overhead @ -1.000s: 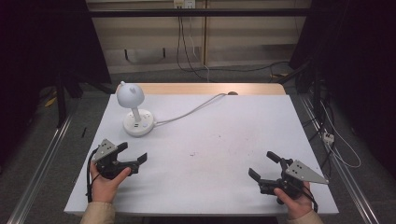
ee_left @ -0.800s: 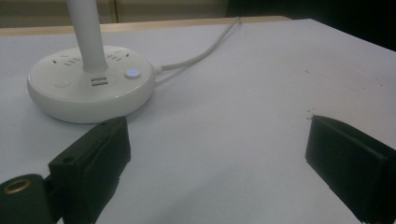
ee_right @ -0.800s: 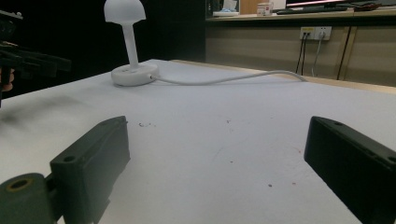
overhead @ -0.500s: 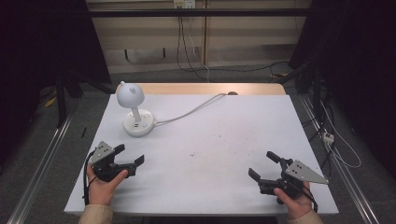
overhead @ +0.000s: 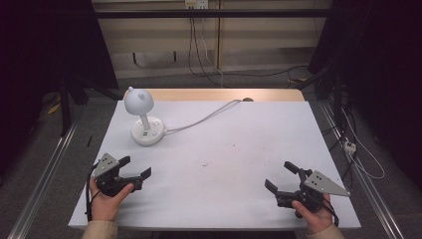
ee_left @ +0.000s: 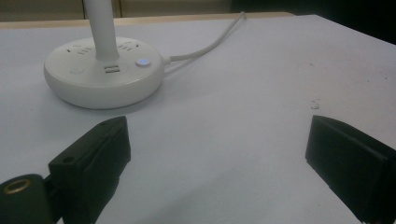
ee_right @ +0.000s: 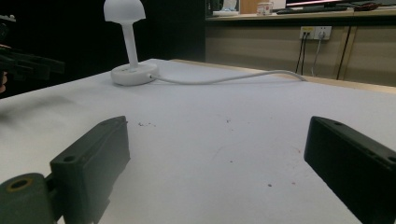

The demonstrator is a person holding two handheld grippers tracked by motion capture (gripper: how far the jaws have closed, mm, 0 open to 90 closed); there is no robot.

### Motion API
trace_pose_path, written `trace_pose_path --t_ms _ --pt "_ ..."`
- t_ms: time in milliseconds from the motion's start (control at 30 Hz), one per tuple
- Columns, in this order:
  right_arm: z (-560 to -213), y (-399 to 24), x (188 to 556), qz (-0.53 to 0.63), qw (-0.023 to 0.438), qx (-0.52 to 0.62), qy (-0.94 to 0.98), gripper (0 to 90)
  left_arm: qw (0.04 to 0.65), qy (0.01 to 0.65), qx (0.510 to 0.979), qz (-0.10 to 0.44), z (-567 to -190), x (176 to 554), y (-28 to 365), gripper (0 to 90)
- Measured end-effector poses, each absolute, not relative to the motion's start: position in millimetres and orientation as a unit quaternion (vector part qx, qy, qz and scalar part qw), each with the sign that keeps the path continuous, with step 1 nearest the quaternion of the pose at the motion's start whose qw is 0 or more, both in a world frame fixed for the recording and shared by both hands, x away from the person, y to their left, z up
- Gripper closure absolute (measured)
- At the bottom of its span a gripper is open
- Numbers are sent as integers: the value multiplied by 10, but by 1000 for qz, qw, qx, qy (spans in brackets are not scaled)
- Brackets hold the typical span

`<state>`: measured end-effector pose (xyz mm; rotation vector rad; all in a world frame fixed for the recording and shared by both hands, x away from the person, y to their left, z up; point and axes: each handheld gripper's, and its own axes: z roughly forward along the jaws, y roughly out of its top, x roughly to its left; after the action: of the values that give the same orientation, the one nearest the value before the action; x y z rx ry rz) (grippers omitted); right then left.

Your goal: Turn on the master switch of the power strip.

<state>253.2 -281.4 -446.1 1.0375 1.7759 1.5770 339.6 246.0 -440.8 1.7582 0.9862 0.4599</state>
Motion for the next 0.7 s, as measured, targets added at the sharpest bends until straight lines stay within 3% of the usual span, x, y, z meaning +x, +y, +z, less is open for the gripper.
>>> trace_pose_path --t_ms 700 --pt "-4466 -2811 2535 584 272 384 661 61 510 415 729 194 -4428 3349 2553 65"
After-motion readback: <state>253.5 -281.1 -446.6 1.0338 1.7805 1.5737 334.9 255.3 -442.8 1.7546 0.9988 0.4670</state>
